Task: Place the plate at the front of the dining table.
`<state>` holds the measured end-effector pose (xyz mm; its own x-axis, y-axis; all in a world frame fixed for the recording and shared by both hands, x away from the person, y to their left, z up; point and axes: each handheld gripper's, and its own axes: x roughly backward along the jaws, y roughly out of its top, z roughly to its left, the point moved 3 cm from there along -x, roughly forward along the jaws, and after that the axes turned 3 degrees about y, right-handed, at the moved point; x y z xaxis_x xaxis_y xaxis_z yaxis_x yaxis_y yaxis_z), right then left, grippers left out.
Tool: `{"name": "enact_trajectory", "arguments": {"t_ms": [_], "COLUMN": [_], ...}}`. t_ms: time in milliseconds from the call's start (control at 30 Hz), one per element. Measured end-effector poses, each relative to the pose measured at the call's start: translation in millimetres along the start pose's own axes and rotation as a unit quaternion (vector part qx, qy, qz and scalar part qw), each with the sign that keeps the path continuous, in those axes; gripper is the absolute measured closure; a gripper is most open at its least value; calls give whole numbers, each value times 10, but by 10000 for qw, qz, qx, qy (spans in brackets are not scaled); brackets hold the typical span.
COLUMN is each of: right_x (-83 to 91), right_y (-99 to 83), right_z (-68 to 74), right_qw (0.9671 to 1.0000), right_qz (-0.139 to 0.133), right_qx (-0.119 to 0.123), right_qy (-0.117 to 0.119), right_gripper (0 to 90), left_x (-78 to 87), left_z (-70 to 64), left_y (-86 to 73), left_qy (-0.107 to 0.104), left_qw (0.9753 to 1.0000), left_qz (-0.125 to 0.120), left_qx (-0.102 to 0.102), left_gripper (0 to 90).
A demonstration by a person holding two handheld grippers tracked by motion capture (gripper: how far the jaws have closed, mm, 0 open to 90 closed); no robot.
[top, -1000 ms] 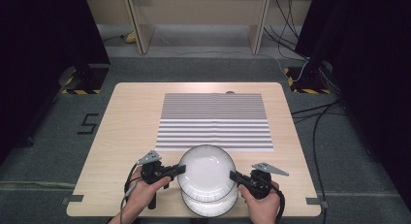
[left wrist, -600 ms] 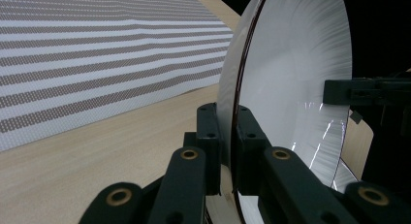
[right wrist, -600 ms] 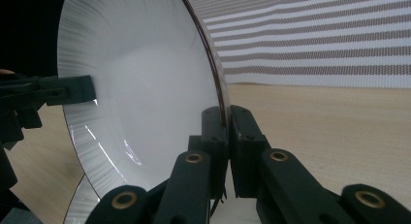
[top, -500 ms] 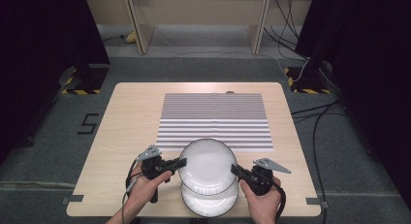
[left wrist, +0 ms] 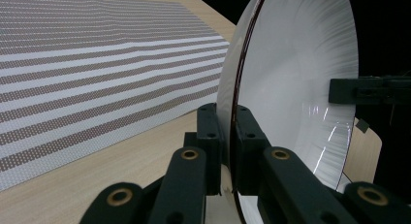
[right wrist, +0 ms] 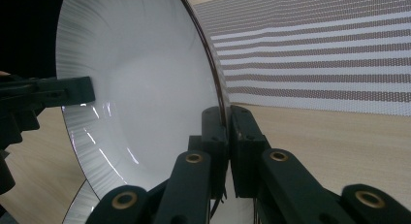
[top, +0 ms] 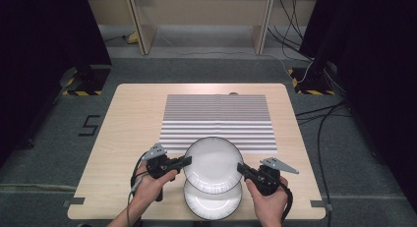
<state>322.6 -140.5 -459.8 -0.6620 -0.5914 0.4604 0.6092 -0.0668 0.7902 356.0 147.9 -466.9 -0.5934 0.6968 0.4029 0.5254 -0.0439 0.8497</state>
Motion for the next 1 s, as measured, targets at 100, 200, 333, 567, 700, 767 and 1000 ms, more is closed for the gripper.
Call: {"name": "enact_trajectory", "arguments": {"t_ms": [100,200,333,567,700,767,1000], "right_x": [3,6,4,-24,-47,-57,-95], "right_y": [17,36,68,123,155,173,235], "right_z": [-8,-21,-29,-49,-59,-63,-86], "right_qw": [10000,10000,9999,9998,9997,9997,9996], "right_qz": [-9,-24,-88,-164,-192,-189,-229], "right_qx": [2,40,61,100,109,102,147], "right_qy": [-4,-22,-46,-71,-77,-90,-122], "right_gripper": [861,861,861,860,859,859,858], "left_x": [-13,-31,-50,-78,-97,-108,-144], "left_z": [-2,-2,1,24,41,47,74], "left_y": [16,33,63,132,165,178,231], "left_qy": [-7,-13,-20,13,24,28,54], "left_qw": [10000,10000,10000,9999,9998,9998,9998], "left_qz": [-6,-32,-85,-142,-153,-159,-176], "left_qx": [-10,-5,-31,-79,-92,-98,-123], "left_gripper": [835,835,835,836,836,836,836]}}
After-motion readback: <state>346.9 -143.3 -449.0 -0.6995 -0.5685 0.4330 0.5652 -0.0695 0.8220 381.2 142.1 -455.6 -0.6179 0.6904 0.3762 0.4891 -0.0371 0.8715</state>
